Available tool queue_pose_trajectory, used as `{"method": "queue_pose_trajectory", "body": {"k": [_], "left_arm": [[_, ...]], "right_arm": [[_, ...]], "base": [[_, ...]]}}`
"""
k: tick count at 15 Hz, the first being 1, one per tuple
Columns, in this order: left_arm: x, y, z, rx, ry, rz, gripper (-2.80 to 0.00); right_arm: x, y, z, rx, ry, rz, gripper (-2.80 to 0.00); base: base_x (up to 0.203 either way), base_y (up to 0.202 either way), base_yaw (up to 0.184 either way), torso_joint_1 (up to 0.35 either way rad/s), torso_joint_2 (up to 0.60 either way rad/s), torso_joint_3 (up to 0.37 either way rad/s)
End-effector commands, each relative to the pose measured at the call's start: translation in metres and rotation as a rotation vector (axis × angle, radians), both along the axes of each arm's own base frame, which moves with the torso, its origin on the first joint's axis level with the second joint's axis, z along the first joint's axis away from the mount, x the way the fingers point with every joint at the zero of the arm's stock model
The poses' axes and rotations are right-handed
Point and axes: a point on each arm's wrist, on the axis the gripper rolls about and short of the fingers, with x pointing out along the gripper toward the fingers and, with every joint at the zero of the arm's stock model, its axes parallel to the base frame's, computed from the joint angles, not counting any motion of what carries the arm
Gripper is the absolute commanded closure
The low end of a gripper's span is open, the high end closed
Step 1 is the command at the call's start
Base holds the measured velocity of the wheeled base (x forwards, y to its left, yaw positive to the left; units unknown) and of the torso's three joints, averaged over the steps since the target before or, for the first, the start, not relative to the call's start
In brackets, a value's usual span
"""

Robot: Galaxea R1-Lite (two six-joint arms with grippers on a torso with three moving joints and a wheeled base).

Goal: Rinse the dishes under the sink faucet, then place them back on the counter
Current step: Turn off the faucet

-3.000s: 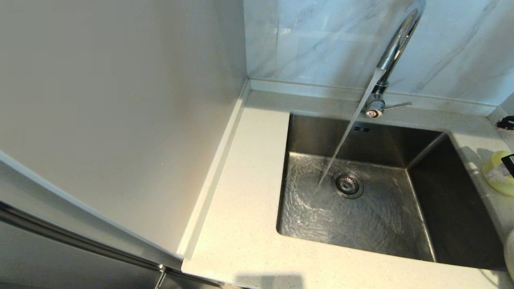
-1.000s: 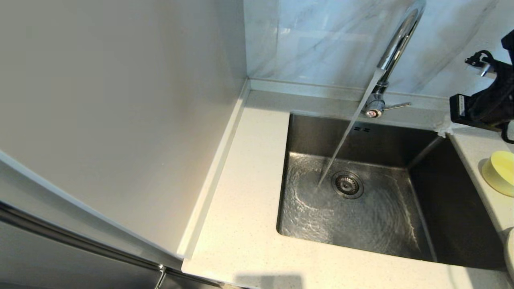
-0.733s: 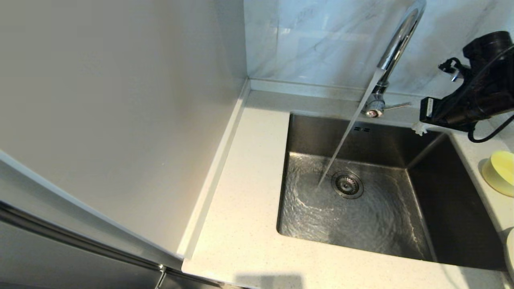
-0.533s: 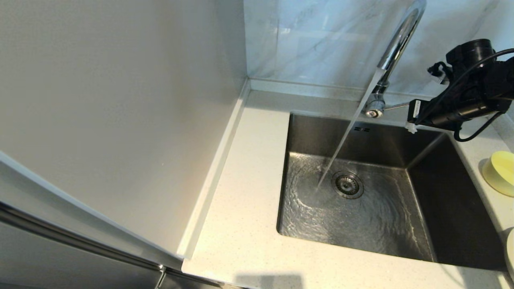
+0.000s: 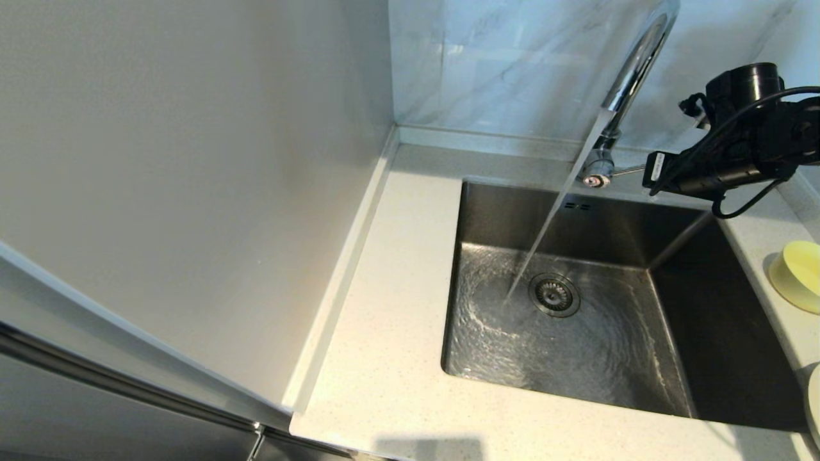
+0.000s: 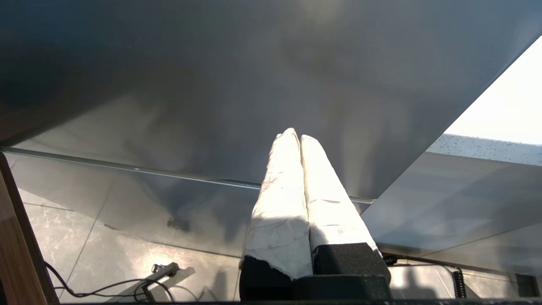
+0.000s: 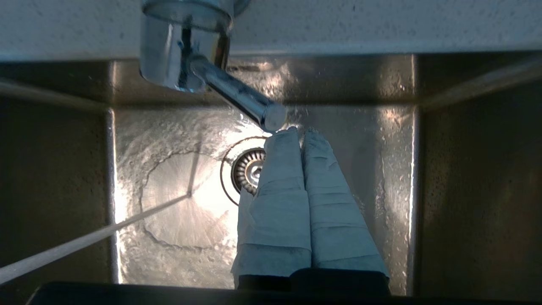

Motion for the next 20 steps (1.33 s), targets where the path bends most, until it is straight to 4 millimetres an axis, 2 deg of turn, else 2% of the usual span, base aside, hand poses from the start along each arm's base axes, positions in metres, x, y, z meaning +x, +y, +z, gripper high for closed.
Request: {"method": "queue_pose_trajectory", "body": {"k": [1, 8, 12, 20], "left_arm": [[0.0, 0.0, 0.0, 0.001, 0.0, 0.001, 0.0], [0.0, 0.0, 0.0, 0.001, 0.0, 0.0, 0.0], [0.0, 0.0, 0.0, 0.001, 0.0, -0.001, 0.0], [0.0, 0.0, 0.0, 0.001, 0.0, -0.001, 0.0]], "right_arm": [[-0.002, 0.001, 0.003, 0.002, -0.012, 0.0, 0.0], [0.001, 0.008, 0.016, -0.001, -0.125, 0.007, 0.0], [0.007, 0.018, 0.018, -0.024, -0.182, -0.059, 0.0], [0.005, 0.018, 0.029, -0.029, -0.261, -0.188, 0.0]], "base": [[0.0, 0.0, 0.0, 0.0, 0.0, 0.0], [0.0, 0.0, 0.0, 0.0, 0.0, 0.0], [0.0, 0.0, 0.0, 0.0, 0.0, 0.0], [0.0, 0.0, 0.0, 0.0, 0.0, 0.0]]}}
